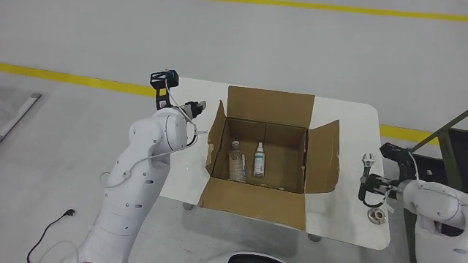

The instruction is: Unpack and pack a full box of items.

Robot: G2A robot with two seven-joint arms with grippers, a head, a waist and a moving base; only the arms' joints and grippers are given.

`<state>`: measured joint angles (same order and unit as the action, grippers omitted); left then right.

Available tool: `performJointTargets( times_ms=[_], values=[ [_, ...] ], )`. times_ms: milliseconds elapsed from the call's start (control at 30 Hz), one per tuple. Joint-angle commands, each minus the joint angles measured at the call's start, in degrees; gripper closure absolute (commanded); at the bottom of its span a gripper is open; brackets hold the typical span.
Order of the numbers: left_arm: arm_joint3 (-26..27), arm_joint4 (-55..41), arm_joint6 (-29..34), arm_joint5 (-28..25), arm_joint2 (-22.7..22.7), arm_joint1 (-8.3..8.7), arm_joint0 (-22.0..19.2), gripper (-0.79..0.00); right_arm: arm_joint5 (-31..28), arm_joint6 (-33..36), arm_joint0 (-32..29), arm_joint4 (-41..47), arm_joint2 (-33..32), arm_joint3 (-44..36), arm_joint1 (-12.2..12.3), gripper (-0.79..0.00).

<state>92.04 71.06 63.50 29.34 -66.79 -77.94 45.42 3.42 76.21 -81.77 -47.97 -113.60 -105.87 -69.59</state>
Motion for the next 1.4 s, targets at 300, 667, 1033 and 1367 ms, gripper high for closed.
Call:
performJointTargets(
  times_ms=[300,667,1033,1367],
  values=[
    [0.0,0.0,0.0,0.0,0.0,0.0,0.0,-0.785,-0.9,-3.96,5.67,18.89,-6.3,-6.59,1.19,0.0],
    [0.0,0.0,0.0,0.0,0.0,0.0,0.0,-0.785,2.18,-3.58,11.49,22.46,7.57,-8.61,2.04,0.0],
    [0.0,0.0,0.0,0.0,0.0,0.0,0.0,-0.785,12.97,-5.23,20.58,6.77,35.66,0.9,1.15,0.0],
    [0.0,0.0,0.0,0.0,0.0,0.0,0.0,-0.785,20.4,-8.98,26.03,-7.07,56.35,14.21,-1.53,0.0]
  ],
)
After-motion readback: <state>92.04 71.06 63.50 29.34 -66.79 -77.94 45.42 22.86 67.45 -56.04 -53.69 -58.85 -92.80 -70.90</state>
